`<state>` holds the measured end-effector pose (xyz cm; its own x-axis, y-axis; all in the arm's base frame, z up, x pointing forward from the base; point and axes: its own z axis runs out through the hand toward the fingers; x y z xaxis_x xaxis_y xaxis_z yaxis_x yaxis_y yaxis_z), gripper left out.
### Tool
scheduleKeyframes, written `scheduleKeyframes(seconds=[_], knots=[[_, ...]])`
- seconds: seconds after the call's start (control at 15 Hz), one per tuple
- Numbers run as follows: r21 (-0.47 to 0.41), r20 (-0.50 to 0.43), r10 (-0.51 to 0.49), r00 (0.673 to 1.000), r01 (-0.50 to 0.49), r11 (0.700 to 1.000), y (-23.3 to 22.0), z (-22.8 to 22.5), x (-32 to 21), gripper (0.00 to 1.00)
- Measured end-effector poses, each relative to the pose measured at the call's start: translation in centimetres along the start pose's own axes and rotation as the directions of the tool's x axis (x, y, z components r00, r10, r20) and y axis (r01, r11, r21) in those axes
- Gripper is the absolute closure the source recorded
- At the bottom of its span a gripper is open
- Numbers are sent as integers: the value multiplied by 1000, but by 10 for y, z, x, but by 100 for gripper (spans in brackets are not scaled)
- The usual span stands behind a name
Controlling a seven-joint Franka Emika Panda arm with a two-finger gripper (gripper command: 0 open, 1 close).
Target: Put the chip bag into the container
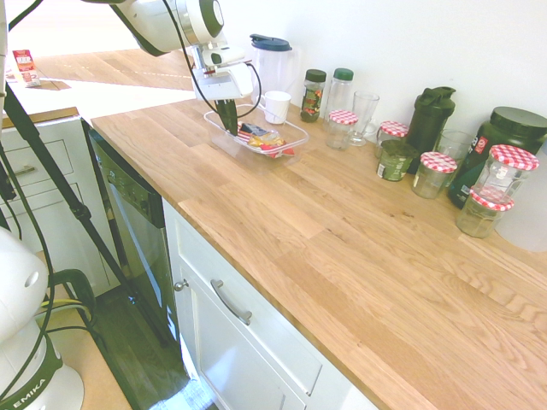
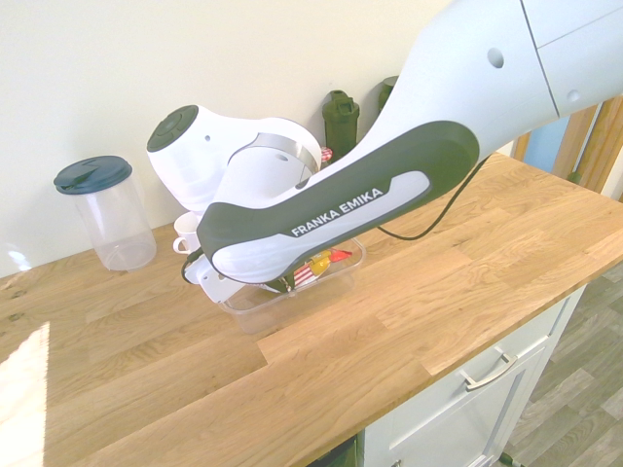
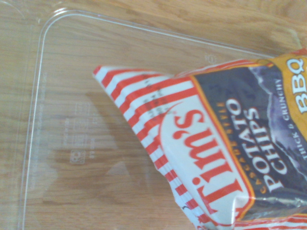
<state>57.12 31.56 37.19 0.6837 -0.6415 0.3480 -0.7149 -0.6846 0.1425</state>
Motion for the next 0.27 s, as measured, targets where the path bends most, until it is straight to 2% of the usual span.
scheduleKeyframes(seconds=[0.27], knots=[[59,-8,24,1000,-24,998,3,-41,-7,0]])
